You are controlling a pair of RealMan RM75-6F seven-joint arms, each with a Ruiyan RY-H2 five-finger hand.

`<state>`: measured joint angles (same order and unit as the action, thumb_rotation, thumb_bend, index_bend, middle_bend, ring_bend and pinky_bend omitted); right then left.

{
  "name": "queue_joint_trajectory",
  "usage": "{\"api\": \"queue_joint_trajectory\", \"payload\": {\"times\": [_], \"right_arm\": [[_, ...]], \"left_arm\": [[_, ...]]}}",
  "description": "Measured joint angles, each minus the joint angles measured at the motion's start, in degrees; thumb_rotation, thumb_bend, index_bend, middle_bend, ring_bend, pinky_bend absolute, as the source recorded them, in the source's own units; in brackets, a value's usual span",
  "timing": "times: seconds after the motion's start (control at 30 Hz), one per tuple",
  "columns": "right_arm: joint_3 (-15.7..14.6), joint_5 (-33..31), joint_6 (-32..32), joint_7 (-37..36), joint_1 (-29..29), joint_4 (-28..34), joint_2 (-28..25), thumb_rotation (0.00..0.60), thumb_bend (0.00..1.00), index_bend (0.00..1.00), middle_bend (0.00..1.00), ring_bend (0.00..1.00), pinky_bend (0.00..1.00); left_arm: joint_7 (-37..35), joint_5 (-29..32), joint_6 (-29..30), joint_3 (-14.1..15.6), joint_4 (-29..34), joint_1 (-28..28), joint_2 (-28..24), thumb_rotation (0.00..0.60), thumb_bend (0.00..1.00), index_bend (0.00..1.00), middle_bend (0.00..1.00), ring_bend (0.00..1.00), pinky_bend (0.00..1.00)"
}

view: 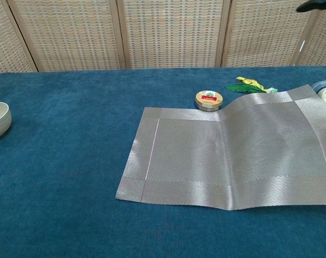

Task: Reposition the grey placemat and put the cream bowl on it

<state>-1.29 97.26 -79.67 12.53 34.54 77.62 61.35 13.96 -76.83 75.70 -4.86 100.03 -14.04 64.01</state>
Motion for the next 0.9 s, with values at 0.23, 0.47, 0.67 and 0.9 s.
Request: {"api": "queue_joint_trajectory", "payload": {"times": [0.23,0.47,0.67,0.9], "right_arm": [[-0.16,-7.06,-6.39,-6.04,-12.59,13.43,-3.63,0.600,0.00,0.00,0.00,0.00,0.00],[0.01,-9.56,-10.42,-8.69,-18.02,14.31,-0.13,0.600,0.00,0.00,0.00,0.00,0.00],[1.13,-12.55,-10.88,-11.26,-20.35,15.04,2.89,0.600,0.00,0.00,0.00,0.00,0.00],[2.40,-13.54,-9.96,-11.31,-21.51,14.02,4.18,0.600,0.00,0.00,0.00,0.00,0.00]], "left_arm": [[-6.42,-9.98,-6.81,1.23,-10.06,-7.04,6.00,0.600,0.00,0.09,0.00,0.00,0.00],[-10.48,-17.94,-12.57,1.69,-22.31,-16.19,15.84,0.600,0.00,0.17,0.00,0.00,0.00],[-10.47,-19.75,-17.36,1.93,-25.96,-21.00,20.57,0.600,0.00,0.21,0.00,0.00,0.00],[-8.78,-20.18,-21.72,2.36,-29.02,-25.62,25.52,0.600,0.00,0.22,0.00,0.00,0.00]]}}
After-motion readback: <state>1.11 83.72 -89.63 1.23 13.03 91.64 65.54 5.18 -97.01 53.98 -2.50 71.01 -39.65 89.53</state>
